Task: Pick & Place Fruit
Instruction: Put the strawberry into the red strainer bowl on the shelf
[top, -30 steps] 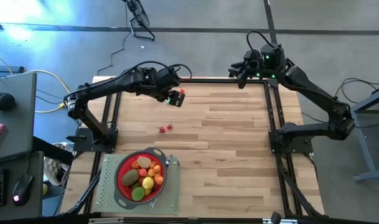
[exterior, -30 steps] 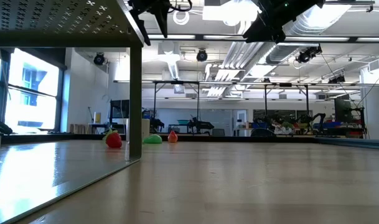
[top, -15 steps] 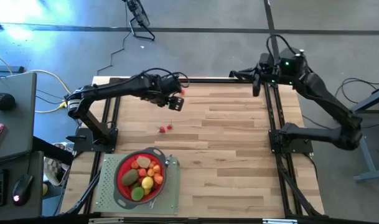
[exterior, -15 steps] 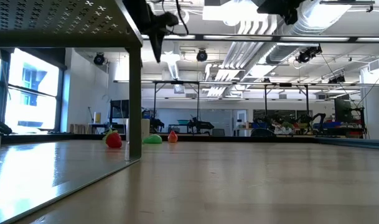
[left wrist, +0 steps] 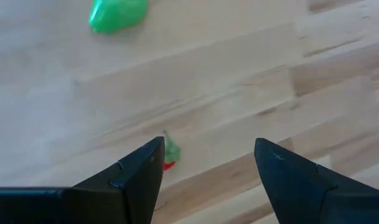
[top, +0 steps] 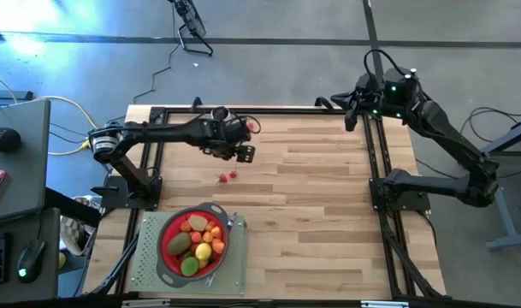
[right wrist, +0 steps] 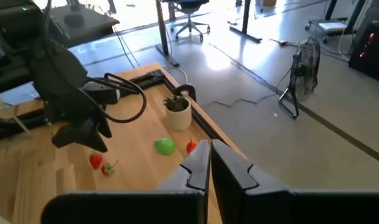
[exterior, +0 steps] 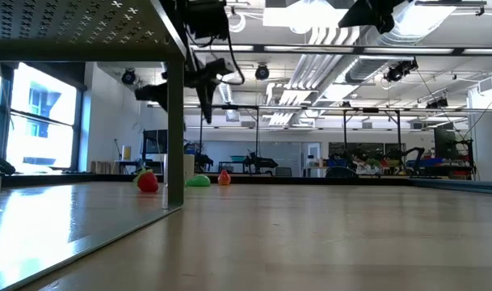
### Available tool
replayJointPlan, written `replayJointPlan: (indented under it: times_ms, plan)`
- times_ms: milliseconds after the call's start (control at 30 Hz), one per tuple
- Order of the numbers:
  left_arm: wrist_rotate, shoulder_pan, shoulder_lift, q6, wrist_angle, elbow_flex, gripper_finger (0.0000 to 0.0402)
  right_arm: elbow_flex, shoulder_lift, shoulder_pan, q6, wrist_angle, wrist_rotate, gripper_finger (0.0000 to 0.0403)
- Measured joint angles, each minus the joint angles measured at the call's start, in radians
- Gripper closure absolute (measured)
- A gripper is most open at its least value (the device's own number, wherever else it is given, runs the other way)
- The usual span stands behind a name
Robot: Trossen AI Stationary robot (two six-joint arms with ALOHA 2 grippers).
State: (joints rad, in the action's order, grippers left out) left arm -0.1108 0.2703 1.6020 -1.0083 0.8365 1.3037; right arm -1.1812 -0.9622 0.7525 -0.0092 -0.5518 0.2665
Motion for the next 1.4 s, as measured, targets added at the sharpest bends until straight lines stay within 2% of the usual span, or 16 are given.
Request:
replayJointPlan:
  times_ms: [267,533,833,1200,1400]
  plan:
    - [-0.002,0.0,0.0,-0.093,-0.032,-0.147,0.0158,0.0,-0.004,0.0,-0.021,-0.021,-0.003,0.0395]
    - [-0.003,-0.002,0.0,-0.095,-0.177,-0.267,0.0158,0.0,-0.008,0.0,-0.02,-0.021,-0.003,0.0395]
    - [-0.033,-0.002,0.0,-0.04,-0.328,-0.311,0.0158,0.0,-0.008,0.0,-0.021,-0.015,-0.003,0.0395]
    - [-0.131,-0.002,0.0,-0.036,-0.398,-0.314,0.0158,0.0,-0.008,0.0,-0.015,0.008,-0.041,0.0398]
    - [-0.137,-0.001,0.0,-0.036,-0.401,-0.314,0.0158,0.0,-0.008,0.0,-0.014,0.006,-0.04,0.0399]
